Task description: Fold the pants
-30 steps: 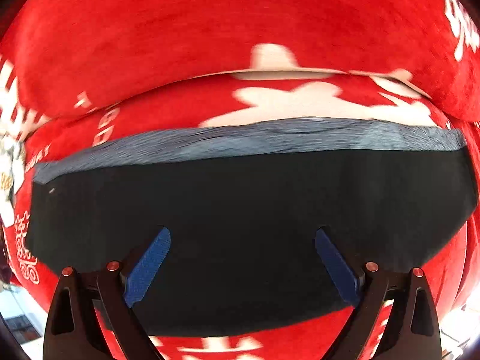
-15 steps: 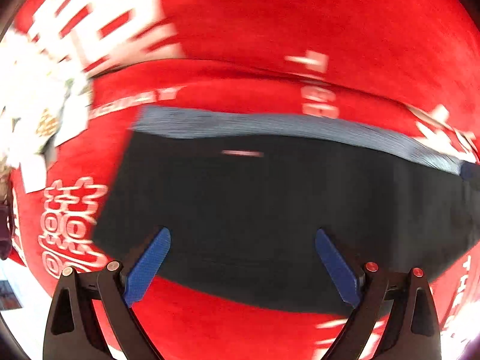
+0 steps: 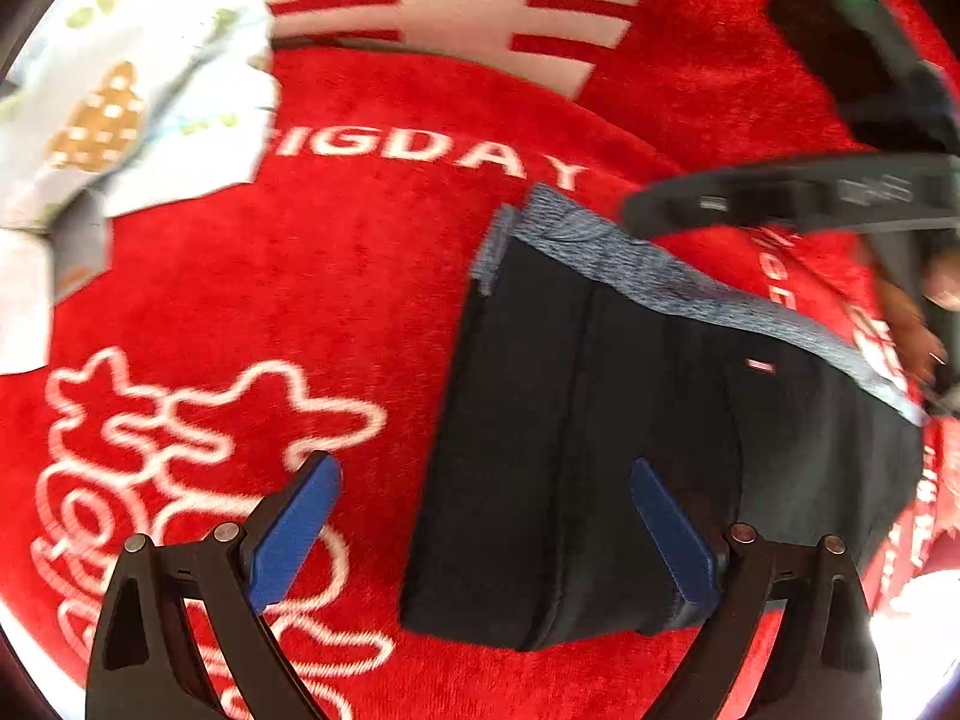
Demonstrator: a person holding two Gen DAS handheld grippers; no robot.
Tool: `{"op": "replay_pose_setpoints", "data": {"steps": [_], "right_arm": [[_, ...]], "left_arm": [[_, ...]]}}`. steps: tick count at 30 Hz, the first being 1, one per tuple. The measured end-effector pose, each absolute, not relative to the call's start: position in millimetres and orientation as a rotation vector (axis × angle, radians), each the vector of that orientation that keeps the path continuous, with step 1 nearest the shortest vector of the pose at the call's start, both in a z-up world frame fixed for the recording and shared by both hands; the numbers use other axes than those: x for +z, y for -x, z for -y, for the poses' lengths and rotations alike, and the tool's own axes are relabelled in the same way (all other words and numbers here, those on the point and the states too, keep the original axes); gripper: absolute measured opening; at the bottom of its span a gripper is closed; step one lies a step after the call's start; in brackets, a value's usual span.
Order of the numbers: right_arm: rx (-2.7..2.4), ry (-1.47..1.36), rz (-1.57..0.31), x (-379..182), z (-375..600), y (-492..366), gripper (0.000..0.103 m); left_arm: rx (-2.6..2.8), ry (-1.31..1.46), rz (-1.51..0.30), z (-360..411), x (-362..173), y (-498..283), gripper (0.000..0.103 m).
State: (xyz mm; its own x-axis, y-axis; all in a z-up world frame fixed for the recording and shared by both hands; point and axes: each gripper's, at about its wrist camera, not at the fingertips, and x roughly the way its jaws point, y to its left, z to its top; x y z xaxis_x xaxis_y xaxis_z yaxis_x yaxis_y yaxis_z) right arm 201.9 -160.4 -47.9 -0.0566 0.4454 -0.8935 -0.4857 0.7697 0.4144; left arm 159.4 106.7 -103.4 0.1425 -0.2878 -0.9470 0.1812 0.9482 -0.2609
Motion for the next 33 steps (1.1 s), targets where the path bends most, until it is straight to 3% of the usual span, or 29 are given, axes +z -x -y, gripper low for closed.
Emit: {"op": "replay_pose_setpoints", "data": {"steps": [3,5,6,7,8,11,12,17,21,22,23,24,26,30,32,33], "right_arm": [[0.783,0.056,-1.517,-69,148,-212,0.052],[0.793,0.092,-1.556,-78,143,-212,0.051],[0.801,0.095,-1.567,-80,142,-211,0.046],[0.804,0.089,-1.562,-78,142,-209,0.014],[0.799,0.097,-1.543,-73,141,-209,0.007],[0.854,0.143,-1.485,-48,136,-194,0.006],[0.876,0.143,-1.486,-42,133,-190,0.006],[0.95,0.148,-1.479,-23,111,-185,0.006],[0.83,0.172,-1.549,-71,103,-202,0.006],[0.787,0.165,-1.56,-86,103,-205,0.007],[0.76,0.099,-1.547,-89,107,-208,0.01],[0.734,0.041,-1.541,-87,113,-210,0.012],[0.669,-0.024,-1.518,-79,127,-208,0.04],[0.583,-0.105,-1.475,-47,172,-188,0.04],[0.555,-0.187,-1.476,-34,200,-170,0.025],[0.542,-0.245,-1.481,-32,215,-159,0.023]], "left_arm": [[-0.416,0.112,-1.384,-105,-108,-160,0.086],[-0.46,0.119,-1.387,-102,-111,-158,0.069],[-0.455,0.106,-1.389,-98,-109,-156,0.067],[-0.453,0.089,-1.384,-99,-113,-163,0.061],[-0.444,0.067,-1.378,-99,-112,-162,0.052],[-0.424,0.085,-1.372,-105,-108,-161,0.031],[-0.424,0.112,-1.38,-109,-105,-159,0.029],[-0.383,0.1,-1.366,-116,-96,-141,0.029],[-0.273,0.056,-1.382,-118,-110,-137,0.029],[-0.255,0.072,-1.374,-117,-109,-137,0.037],[-0.232,0.08,-1.359,-116,-104,-139,0.058],[-0.221,0.087,-1.337,-113,-100,-140,0.069],[-0.237,0.103,-1.293,-106,-86,-145,0.074],[-0.301,0.086,-1.281,-76,-75,-168,0.074],[-0.314,0.059,-1.288,-58,-79,-182,0.074],[-0.319,0.053,-1.296,-49,-84,-193,0.074]]}}
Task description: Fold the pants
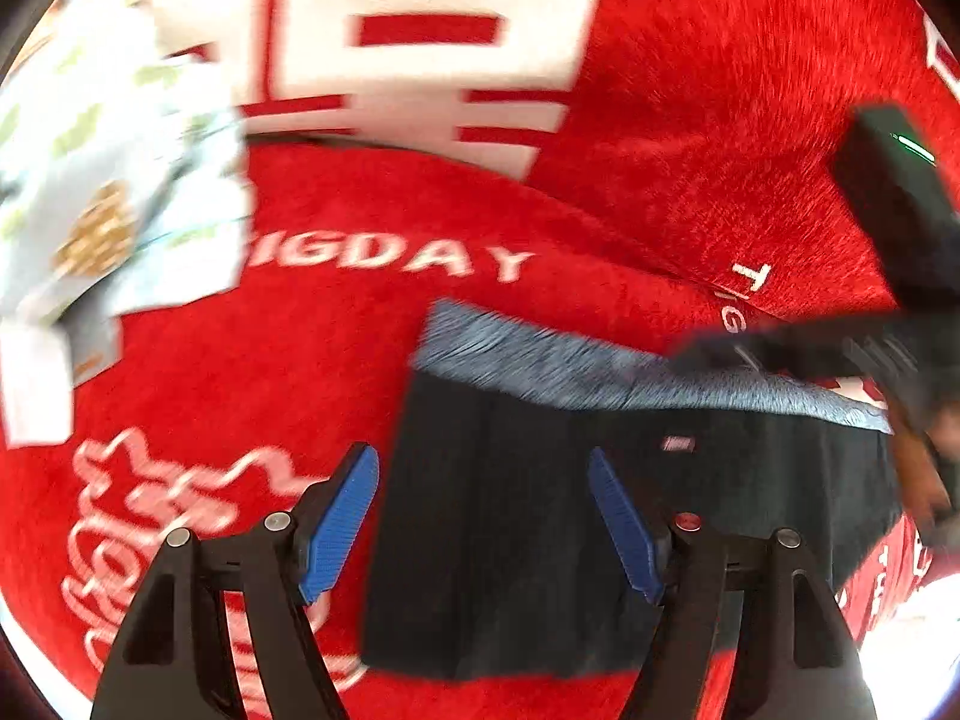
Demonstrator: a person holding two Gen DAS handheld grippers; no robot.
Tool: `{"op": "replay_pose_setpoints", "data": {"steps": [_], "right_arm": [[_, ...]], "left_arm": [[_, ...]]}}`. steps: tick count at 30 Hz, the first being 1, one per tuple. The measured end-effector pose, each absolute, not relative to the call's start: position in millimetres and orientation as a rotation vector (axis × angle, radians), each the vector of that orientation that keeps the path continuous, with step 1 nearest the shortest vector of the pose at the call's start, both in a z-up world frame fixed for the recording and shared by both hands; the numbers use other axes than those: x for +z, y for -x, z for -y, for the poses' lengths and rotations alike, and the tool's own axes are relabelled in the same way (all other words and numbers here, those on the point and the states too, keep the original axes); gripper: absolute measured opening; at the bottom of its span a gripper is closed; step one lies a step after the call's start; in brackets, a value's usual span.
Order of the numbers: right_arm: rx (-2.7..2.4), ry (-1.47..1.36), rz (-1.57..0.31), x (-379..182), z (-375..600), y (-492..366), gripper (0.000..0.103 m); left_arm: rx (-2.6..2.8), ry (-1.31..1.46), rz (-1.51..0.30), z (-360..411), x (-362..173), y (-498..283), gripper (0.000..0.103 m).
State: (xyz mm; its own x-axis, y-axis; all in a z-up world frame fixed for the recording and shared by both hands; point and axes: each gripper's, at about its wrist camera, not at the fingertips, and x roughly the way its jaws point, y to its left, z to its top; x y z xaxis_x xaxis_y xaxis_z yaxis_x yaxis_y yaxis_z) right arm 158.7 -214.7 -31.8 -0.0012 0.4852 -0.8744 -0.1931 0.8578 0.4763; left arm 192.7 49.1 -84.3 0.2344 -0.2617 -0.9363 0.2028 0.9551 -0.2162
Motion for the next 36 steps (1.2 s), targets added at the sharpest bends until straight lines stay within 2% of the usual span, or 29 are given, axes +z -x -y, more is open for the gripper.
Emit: {"op": "replay_pose_setpoints", "data": {"steps": [3,4,5,9,12,16,19,23,25,29,36], "right_arm": [[0.447,-0.266,-1.524,-44,244,-130,0.023],[0.383,-0.233,-1.534,-55,252,-123,0.018],[0.343,-0.264,-1.511,-62,262,-118,0.005],[0.124,-0.325,-1.407,-71,312,-122,0.005],[-0.005,-0.428,-1.395,-67,357,-112,0.017],[0.042,-0.569,-1.333,-33,398,-61,0.026],[0.09,-0.761,-1.327,-19,420,1,0.028],[0.077,-0.979,-1.356,-32,424,75,0.031],[0.033,-1.05,-1.369,-46,422,102,0.031],[-0.015,-1.205,-1.323,-75,429,119,0.031],[-0.056,-1.345,-1.279,-92,444,124,0.031]], "left_arm": [[-0.276,0.016,-1.322,-18,-116,-213,0.074],[-0.231,-0.023,-1.335,-9,-127,-215,0.076],[-0.193,-0.073,-1.298,2,-131,-215,0.086],[-0.158,-0.208,-1.272,26,-134,-214,0.087],[-0.154,-0.209,-1.317,39,-130,-218,0.087],[-0.218,-0.155,-1.301,62,-90,-207,0.087],[-0.295,-0.14,-1.328,96,-81,-181,0.087],[-0.299,-0.184,-1.428,126,-111,-150,0.088],[-0.289,-0.131,-1.425,123,-123,-142,0.095],[-0.315,-0.17,-1.419,129,-123,-139,0.096],[-0.303,-0.184,-1.427,132,-135,-140,0.101]]}}
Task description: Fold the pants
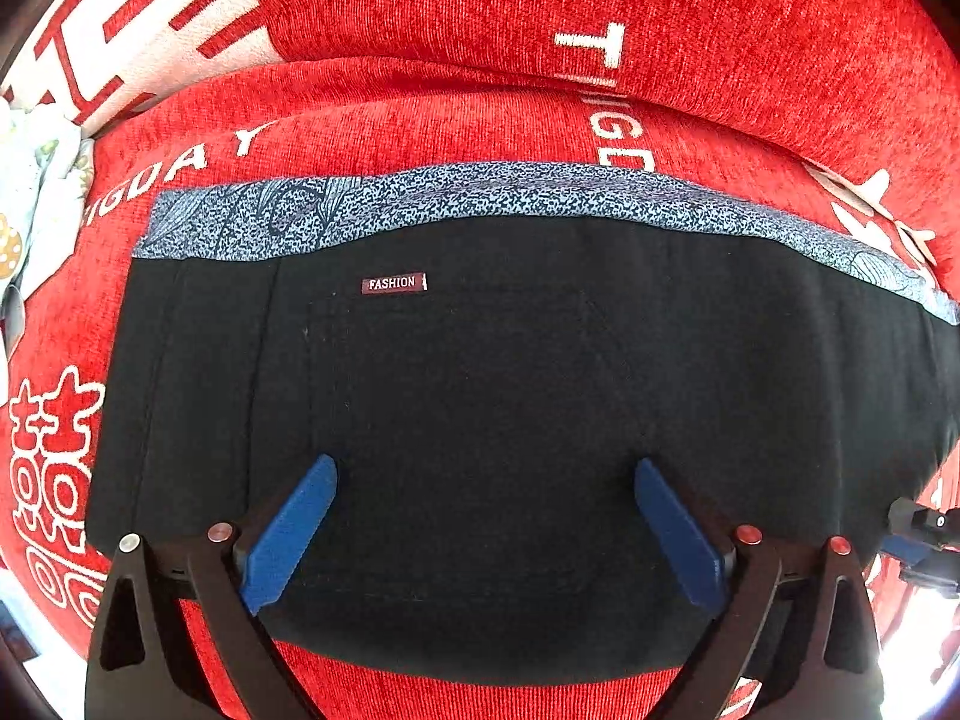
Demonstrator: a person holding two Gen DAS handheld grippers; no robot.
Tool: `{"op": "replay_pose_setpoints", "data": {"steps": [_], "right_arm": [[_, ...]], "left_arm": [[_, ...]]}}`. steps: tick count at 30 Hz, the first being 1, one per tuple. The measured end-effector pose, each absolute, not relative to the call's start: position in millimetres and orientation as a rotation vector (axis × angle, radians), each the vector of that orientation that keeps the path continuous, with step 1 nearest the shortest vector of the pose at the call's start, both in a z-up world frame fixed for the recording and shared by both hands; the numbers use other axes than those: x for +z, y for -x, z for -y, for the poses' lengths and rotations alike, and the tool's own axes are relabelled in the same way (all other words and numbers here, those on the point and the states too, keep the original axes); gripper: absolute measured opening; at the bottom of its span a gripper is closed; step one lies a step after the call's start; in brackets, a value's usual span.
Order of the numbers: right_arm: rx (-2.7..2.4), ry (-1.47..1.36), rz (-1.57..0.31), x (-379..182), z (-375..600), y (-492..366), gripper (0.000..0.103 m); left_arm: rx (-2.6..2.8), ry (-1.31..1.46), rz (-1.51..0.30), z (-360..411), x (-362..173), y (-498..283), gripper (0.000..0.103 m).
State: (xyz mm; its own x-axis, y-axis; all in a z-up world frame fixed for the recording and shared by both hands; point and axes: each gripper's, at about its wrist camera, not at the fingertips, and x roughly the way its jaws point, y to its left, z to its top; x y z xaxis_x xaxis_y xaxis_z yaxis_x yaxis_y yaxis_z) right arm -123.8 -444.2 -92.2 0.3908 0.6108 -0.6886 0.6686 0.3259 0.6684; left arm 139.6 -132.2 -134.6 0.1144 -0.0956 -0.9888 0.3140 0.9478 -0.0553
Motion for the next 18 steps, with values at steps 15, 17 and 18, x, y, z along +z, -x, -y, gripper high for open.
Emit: {"op": "replay_pose_setpoints", "data": {"steps": [15,17,18], "right_arm": [[-0.083,-1.1,-1.259,-70,467,166,0.014],[-0.15,-1.109,-1.187,-54,490,184,0.043],[-0.194,-1.124,-1.152,-51,506,191,0.049]], "left_arm": [[-0.282,-0.193,-1.449,129,-130,-132,0.098],[-0.306,-0.185,-1.43,137,-118,-127,0.098],[-0.33,-0.176,-1.42,145,-112,-124,0.098]]}}
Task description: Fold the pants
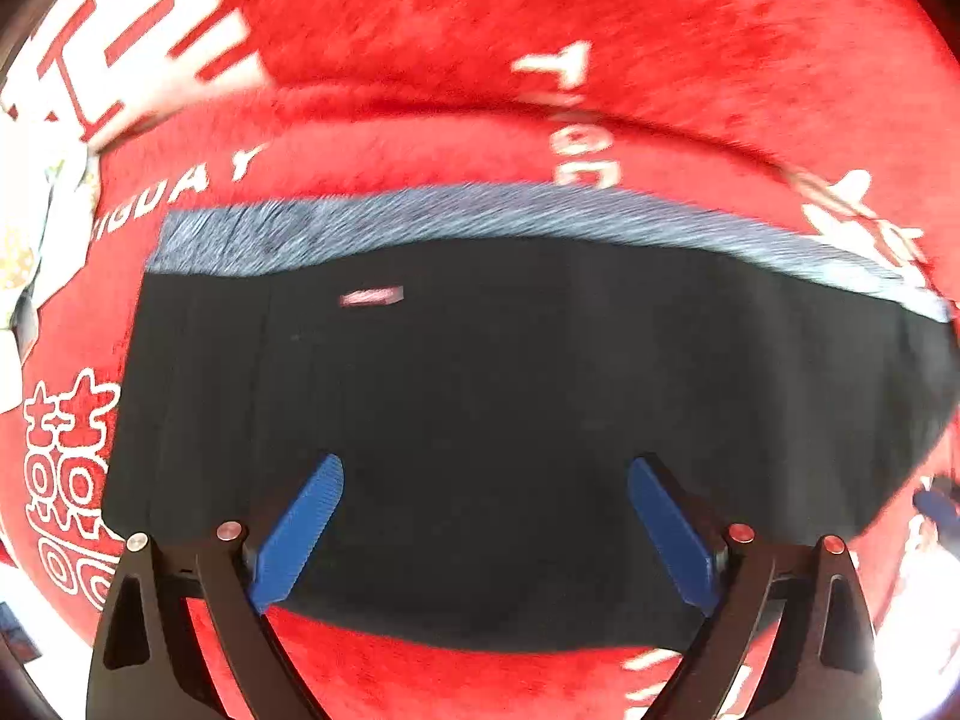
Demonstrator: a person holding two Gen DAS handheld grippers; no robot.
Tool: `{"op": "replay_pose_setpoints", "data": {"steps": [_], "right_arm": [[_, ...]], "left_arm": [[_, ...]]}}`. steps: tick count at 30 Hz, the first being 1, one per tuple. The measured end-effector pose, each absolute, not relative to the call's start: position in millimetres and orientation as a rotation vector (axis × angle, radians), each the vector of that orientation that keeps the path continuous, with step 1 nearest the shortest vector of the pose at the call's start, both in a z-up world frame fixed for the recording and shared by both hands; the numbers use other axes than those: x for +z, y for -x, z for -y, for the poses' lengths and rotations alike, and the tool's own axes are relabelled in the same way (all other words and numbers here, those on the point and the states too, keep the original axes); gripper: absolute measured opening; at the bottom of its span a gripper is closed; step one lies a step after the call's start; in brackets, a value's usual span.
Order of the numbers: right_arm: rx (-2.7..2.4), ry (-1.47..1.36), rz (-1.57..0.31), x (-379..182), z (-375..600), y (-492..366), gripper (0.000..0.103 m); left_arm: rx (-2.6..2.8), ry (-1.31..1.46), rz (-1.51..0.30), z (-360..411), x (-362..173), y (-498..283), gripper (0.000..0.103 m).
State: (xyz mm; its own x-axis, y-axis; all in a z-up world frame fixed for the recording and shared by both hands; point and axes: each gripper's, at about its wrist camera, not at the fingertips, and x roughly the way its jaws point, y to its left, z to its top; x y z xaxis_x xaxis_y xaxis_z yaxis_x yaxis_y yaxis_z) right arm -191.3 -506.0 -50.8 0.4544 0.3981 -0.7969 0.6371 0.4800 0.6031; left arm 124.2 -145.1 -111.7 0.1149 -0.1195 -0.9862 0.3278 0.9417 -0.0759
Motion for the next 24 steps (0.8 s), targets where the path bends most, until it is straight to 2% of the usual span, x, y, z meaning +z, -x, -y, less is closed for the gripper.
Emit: {"op": "replay_pose_setpoints", "data": {"steps": [1,6,9,10,13,17,20,24], "right_arm": [[-0.24,-1.148,-1.121,-51,525,200,0.052],[-0.32,-1.287,-1.05,-68,576,218,0.052],[-0.311,-1.373,-1.057,-83,582,220,0.046],[-0.295,-1.383,-1.055,-87,582,219,0.04],[-0.287,-1.329,-1.105,-87,573,201,0.01],[-0.262,-1.128,-1.134,-57,561,189,0.008],[-0.267,-1.058,-1.228,-76,552,192,0.008],[-0.261,-1.043,-1.222,-66,552,197,0.011]], "left_arm": [[-0.348,-0.171,-1.418,152,-109,-121,0.098],[-0.398,-0.19,-1.465,191,-125,-104,0.098],[-0.374,-0.275,-1.419,203,-132,-87,0.098],[-0.375,-0.288,-1.414,204,-133,-85,0.098],[-0.383,-0.283,-1.429,202,-134,-88,0.098],[-0.397,-0.298,-1.431,202,-135,-96,0.098],[-0.398,-0.323,-1.419,208,-140,-99,0.098],[-0.376,-0.334,-1.46,202,-142,-95,0.098]]}}
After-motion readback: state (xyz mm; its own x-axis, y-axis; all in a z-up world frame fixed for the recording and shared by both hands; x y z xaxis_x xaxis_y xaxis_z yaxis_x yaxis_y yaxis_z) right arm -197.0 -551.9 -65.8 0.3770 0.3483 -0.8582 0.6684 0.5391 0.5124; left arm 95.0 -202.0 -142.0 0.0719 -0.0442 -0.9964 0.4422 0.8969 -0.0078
